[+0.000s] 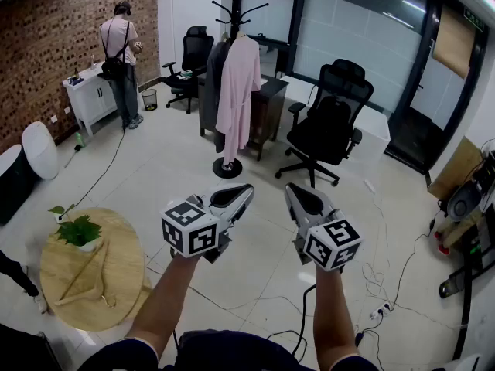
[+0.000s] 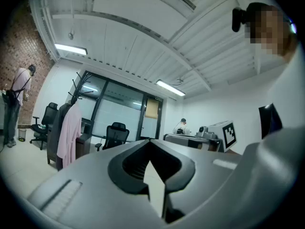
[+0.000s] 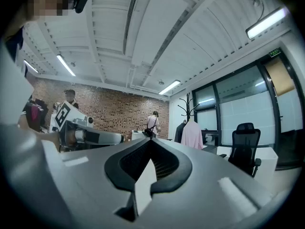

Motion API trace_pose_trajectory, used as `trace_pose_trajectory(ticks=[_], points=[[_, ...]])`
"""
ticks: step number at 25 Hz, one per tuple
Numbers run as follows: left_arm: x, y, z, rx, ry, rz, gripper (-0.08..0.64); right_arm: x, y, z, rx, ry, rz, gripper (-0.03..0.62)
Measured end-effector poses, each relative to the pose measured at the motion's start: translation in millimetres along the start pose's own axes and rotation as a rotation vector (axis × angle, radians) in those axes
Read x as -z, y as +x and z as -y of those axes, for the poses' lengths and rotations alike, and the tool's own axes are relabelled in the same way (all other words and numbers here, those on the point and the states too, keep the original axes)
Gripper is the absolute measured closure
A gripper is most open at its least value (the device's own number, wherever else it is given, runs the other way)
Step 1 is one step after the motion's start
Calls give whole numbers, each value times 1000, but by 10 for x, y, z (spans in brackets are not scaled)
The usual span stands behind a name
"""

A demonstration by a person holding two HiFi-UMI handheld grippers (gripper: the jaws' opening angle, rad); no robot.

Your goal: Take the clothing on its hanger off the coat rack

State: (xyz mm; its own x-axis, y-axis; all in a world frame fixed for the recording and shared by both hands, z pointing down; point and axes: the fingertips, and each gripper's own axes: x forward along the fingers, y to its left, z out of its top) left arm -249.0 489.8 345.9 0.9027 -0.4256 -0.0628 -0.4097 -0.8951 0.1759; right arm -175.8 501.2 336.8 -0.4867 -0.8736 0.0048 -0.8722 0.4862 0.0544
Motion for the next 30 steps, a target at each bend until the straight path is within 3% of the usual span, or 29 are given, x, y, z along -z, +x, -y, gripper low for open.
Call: trace_pose_trajectory(ticks=[5,13,23,30], points=[[-49,188,-130,1,-41,18,548,-48,123,271,-17,-6,15,591],[-139,326,-693,-24,-23,7,548,-102,681,511,-38,10,35,591],[-600,587,-1993,-22,15,53,548,-224,1865,923,24,-6,20,591],[-792,866,-2843,-6,-6,62,548,-308,2619,1250,50,-15,15,591]])
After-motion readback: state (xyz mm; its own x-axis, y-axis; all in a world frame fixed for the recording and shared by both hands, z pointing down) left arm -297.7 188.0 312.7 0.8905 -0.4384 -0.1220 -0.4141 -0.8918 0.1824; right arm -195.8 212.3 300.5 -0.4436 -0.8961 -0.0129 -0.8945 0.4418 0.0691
